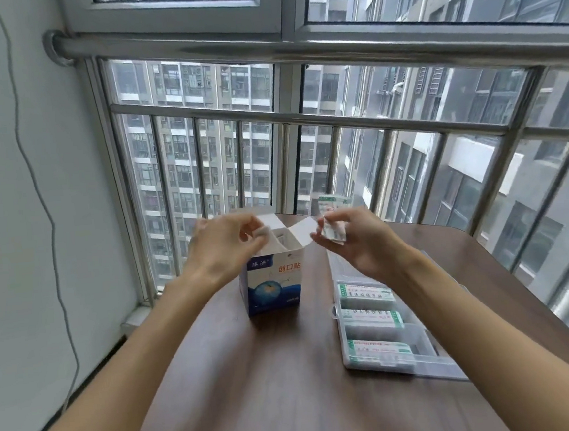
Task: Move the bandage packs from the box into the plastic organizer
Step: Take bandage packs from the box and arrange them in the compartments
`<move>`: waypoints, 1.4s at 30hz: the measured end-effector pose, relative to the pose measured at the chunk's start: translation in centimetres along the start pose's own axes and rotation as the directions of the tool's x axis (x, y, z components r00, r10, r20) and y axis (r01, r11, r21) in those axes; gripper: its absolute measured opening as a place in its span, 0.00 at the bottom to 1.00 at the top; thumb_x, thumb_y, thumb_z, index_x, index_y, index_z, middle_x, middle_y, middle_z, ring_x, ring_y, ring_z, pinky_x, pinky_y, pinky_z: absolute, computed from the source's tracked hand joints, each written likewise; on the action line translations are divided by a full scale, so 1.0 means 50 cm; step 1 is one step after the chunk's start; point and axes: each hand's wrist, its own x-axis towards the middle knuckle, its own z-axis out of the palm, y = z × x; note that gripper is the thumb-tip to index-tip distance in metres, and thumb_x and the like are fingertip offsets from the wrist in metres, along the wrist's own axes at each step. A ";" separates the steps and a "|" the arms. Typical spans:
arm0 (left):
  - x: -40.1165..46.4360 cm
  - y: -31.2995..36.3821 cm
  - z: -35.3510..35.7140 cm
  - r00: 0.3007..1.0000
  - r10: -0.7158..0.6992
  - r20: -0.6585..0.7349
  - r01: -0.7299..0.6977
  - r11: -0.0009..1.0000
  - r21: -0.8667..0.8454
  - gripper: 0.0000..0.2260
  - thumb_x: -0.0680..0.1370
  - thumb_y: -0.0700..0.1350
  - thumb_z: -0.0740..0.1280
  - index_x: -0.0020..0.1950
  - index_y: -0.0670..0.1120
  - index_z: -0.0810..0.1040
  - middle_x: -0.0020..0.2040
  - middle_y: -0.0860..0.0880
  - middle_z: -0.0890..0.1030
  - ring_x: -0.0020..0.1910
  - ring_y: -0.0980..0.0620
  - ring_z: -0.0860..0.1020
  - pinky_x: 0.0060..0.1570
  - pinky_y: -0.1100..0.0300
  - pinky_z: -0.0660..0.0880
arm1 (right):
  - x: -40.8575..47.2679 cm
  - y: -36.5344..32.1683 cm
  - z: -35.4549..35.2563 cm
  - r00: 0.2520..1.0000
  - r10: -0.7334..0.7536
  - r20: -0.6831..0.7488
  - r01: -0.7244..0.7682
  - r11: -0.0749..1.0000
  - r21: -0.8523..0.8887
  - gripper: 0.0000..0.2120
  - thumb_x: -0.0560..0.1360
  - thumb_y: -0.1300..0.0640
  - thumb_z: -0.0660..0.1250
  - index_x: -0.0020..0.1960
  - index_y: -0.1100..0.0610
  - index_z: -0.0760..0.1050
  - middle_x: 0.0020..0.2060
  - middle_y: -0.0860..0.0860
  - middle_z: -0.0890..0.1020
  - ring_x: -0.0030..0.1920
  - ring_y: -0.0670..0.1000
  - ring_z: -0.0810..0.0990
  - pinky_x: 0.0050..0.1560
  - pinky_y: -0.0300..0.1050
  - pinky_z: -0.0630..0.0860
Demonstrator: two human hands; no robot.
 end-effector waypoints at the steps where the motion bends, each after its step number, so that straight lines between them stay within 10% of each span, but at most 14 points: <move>1: -0.005 0.004 0.003 1.000 0.021 0.015 -0.021 0.999 0.031 0.09 0.76 0.56 0.66 0.49 0.53 0.81 0.39 0.60 0.78 0.42 0.60 0.77 0.60 0.48 0.71 | -0.014 -0.002 -0.005 0.996 0.025 0.086 -0.026 1.000 0.016 0.05 0.78 0.69 0.56 0.46 0.66 0.70 0.42 0.57 0.74 0.40 0.50 0.75 0.49 0.47 0.79; 6: -0.018 0.035 -0.008 0.986 -0.031 0.164 -0.013 0.966 0.259 0.18 0.79 0.61 0.57 0.54 0.53 0.80 0.55 0.50 0.82 0.56 0.52 0.74 0.64 0.51 0.58 | -0.063 -0.003 -0.040 0.922 0.071 0.379 -0.045 0.996 -0.077 0.10 0.78 0.67 0.56 0.59 0.62 0.66 0.36 0.52 0.75 0.29 0.45 0.73 0.30 0.35 0.76; 9: -0.033 0.072 -0.010 0.998 0.059 0.017 -0.061 0.950 0.306 0.19 0.80 0.60 0.55 0.63 0.53 0.77 0.63 0.52 0.78 0.63 0.52 0.71 0.64 0.53 0.59 | -0.081 -0.003 -0.064 0.899 0.073 0.432 -0.029 0.994 -0.107 0.13 0.73 0.64 0.61 0.57 0.63 0.68 0.35 0.52 0.76 0.27 0.44 0.72 0.28 0.34 0.74; 11: -0.043 0.115 -0.006 1.000 0.024 -0.021 -0.022 0.998 0.065 0.20 0.79 0.61 0.54 0.61 0.52 0.77 0.57 0.52 0.80 0.54 0.54 0.74 0.56 0.55 0.67 | -0.091 -0.001 -0.081 0.888 0.075 0.455 -0.030 0.994 -0.105 0.16 0.72 0.63 0.62 0.58 0.63 0.67 0.36 0.52 0.78 0.27 0.45 0.73 0.29 0.35 0.75; 13: -0.050 0.162 0.002 0.962 -0.071 0.263 0.167 0.916 -0.364 0.25 0.74 0.65 0.54 0.56 0.49 0.78 0.46 0.52 0.79 0.39 0.59 0.74 0.40 0.61 0.71 | -0.103 0.002 -0.098 0.885 0.064 0.461 -0.023 0.995 -0.095 0.13 0.75 0.63 0.63 0.59 0.63 0.67 0.38 0.53 0.79 0.28 0.45 0.74 0.30 0.35 0.76; 16: -0.064 0.198 0.022 0.854 0.032 0.519 0.317 0.760 -0.567 0.14 0.76 0.57 0.63 0.50 0.49 0.81 0.36 0.53 0.76 0.29 0.61 0.68 0.28 0.70 0.64 | -0.126 0.008 -0.121 0.910 0.062 0.409 0.017 0.982 -0.186 0.09 0.76 0.60 0.62 0.55 0.62 0.73 0.40 0.54 0.80 0.28 0.45 0.75 0.31 0.35 0.76; 22: -0.098 0.253 0.095 0.972 -0.063 0.225 0.208 0.670 -0.712 0.09 0.73 0.50 0.73 0.44 0.45 0.84 0.38 0.48 0.85 0.40 0.51 0.83 0.44 0.60 0.77 | -0.161 0.048 -0.164 0.989 -0.122 0.078 0.144 0.904 -0.402 0.13 0.80 0.52 0.59 0.52 0.62 0.75 0.31 0.52 0.78 0.25 0.45 0.71 0.28 0.36 0.72; 28: -0.110 0.310 0.131 0.941 -0.045 0.337 0.297 0.589 -0.752 0.09 0.75 0.51 0.68 0.40 0.48 0.82 0.29 0.57 0.79 0.30 0.65 0.74 0.30 0.72 0.68 | -0.186 0.055 -0.204 0.996 -0.080 -0.028 0.081 0.996 0.026 0.11 0.81 0.56 0.56 0.41 0.55 0.69 0.25 0.46 0.66 0.21 0.41 0.57 0.23 0.32 0.55; 33: -0.104 0.320 0.149 0.851 0.050 0.523 0.440 0.475 -0.762 0.12 0.81 0.46 0.60 0.44 0.46 0.81 0.40 0.52 0.83 0.39 0.58 0.79 0.27 0.67 0.67 | -0.207 0.051 -0.253 0.999 -0.049 -0.018 0.051 0.985 0.163 0.10 0.81 0.56 0.57 0.42 0.55 0.70 0.26 0.47 0.65 0.22 0.42 0.57 0.22 0.31 0.58; 42: -0.089 0.342 0.172 0.761 0.139 0.634 0.436 0.613 -0.659 0.12 0.80 0.49 0.60 0.59 0.49 0.78 0.46 0.54 0.84 0.40 0.60 0.81 0.29 0.68 0.70 | -0.213 0.048 -0.332 0.975 -0.202 -0.092 0.155 0.915 -0.372 0.12 0.81 0.55 0.57 0.52 0.61 0.75 0.31 0.49 0.73 0.28 0.43 0.68 0.29 0.33 0.67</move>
